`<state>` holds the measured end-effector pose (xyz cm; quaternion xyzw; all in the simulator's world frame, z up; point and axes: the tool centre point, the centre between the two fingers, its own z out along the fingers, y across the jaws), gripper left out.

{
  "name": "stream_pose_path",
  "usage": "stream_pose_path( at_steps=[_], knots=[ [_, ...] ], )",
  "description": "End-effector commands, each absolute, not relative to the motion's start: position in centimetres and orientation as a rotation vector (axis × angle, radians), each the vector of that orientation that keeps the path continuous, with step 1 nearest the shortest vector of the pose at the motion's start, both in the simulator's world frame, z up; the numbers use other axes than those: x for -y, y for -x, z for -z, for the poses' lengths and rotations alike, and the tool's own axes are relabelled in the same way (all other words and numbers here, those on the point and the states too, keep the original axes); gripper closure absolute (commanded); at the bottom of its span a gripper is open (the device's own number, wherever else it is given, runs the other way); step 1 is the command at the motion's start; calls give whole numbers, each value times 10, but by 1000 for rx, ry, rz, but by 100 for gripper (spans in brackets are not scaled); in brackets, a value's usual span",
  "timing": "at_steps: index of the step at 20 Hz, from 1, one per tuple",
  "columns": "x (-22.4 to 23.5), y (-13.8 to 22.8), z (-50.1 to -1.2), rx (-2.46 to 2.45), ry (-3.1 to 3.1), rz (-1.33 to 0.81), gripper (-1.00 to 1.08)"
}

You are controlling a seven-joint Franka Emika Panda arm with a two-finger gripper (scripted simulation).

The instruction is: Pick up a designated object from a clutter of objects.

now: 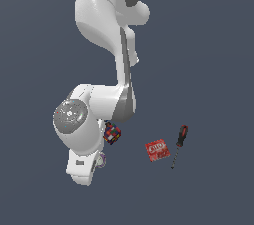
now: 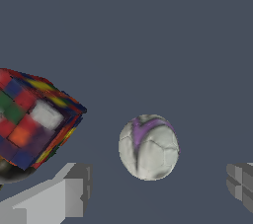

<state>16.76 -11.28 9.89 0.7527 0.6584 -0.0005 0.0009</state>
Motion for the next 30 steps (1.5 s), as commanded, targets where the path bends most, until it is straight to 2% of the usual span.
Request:
stream_pose_path(
  at_steps=[1,11,20,27,28,30],
  knots=[
    [114,-169,-94,-2097,-2338,0,-92],
    [116,-169,-85,-2118,-2321,1,-92],
    [116,-168,-43,-2122,-2316,0,-92],
    [116,-170,-39,-2123,-2316,0,-92],
    [116,-170,-39,-2123,-2316,0,108],
    [116,-170,-39,-2123,-2316,0,108]
  ],
)
